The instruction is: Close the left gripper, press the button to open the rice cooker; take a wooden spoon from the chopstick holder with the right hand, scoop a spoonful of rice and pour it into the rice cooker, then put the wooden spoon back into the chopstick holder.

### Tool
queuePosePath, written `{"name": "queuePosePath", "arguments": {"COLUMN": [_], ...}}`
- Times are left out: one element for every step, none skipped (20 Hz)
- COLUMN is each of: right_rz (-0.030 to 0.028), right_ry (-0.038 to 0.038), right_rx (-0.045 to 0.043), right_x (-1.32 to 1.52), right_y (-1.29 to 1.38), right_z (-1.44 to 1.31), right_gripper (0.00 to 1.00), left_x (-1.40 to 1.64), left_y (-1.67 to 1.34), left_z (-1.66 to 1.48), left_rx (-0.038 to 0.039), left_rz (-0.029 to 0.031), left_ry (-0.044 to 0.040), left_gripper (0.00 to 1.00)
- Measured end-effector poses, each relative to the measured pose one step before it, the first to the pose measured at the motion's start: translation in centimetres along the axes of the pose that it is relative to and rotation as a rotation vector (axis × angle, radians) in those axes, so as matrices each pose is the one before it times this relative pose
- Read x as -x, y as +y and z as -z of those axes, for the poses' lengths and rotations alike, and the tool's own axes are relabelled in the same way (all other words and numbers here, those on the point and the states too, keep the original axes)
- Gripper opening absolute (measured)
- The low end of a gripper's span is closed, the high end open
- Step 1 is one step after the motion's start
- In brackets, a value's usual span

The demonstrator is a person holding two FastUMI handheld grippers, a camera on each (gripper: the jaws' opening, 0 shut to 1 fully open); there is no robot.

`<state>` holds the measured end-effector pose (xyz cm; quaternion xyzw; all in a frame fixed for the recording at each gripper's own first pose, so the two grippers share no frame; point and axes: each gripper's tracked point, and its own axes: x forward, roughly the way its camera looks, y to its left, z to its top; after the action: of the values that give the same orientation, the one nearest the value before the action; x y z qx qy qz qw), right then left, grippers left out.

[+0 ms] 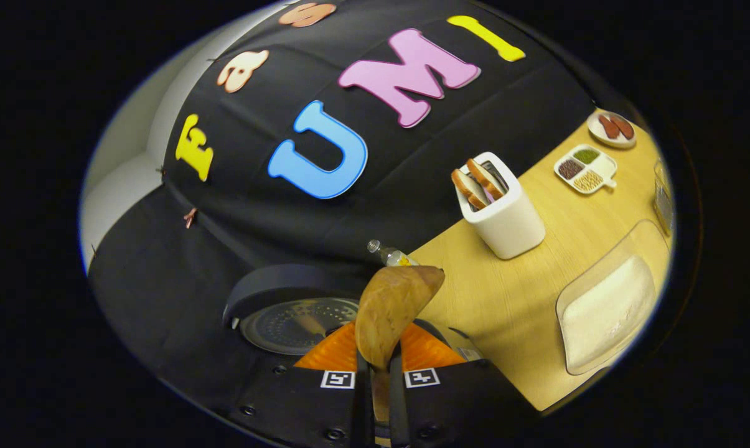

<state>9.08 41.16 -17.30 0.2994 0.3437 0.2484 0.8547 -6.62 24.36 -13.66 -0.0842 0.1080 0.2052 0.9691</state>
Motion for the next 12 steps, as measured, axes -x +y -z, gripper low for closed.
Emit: {"name": "queuePosePath", "arguments": {"right_rz": [-0.0045,-0.00494,-0.00737,-0.00897,-0.006,-0.00618,-0.00875,-0.01391,-0.0151,-0.02125,-0.01956,-0.01371], "right_ry": [-0.0068,-0.00049,-0.00101,-0.00152,0.00347,0.00393,0.00536,0.00289,0.00109,0.00104,0.00392,0.00474], "right_rx": [0.05485,0.05682,0.05917,0.06783,0.06921,0.06949,0.06381,0.05647,0.04547,0.03964,0.04169,0.04667], "right_x": [-0.24,-0.267,-0.306,-0.322,-0.464,-0.354,-0.417,-0.196,-0.336,-0.347,-0.071,-0.105], "right_y": [0.612,0.516,0.7,0.459,0.6,0.43,0.413,0.528,0.562,0.659,0.703,0.385], "right_z": [0.308,0.437,0.314,0.443,0.473,0.398,0.631,0.527,0.472,0.589,0.495,0.444], "right_gripper": [0.14,0.14,0.14,0.14,0.14,0.14,0.14,0.14,0.14,0.14,0.14,0.14], "left_x": [-0.047,-0.054,-0.253,-0.217,-0.072,-0.113,-0.016,-0.125,-0.113,-0.127,-0.042,-0.057], "left_y": [0.287,0.228,0.334,0.416,0.256,0.139,0.095,0.208,0.184,0.213,0.161,0.138], "left_z": [0.133,-0.053,0.118,-0.168,-0.192,-0.216,-0.078,0.063,-0.024,-0.003,0.153,-0.005], "left_rx": [-0.0017,-0.01125,-0.01913,-0.01569,-0.00492,0.00524,0.00923,0.0066,0.00226,0.00079,0.00364,0.00634], "left_rz": [-0.00291,-0.00184,-0.00796,-0.00726,-0.00235,0.00036,0.00145,-0.00107,-0.00454,-0.00546,-0.00484,-0.00197], "left_ry": [0.00339,-0.00011,-0.00231,-0.00406,-0.00408,-0.00234,0.00057,0.00012,-0.00047,0.00104,0.00232,0.00316], "left_gripper": [0.95,0.92,0.95,0.95,0.95,0.95,0.95,0.95,0.92,0.95,0.95,0.95]}}
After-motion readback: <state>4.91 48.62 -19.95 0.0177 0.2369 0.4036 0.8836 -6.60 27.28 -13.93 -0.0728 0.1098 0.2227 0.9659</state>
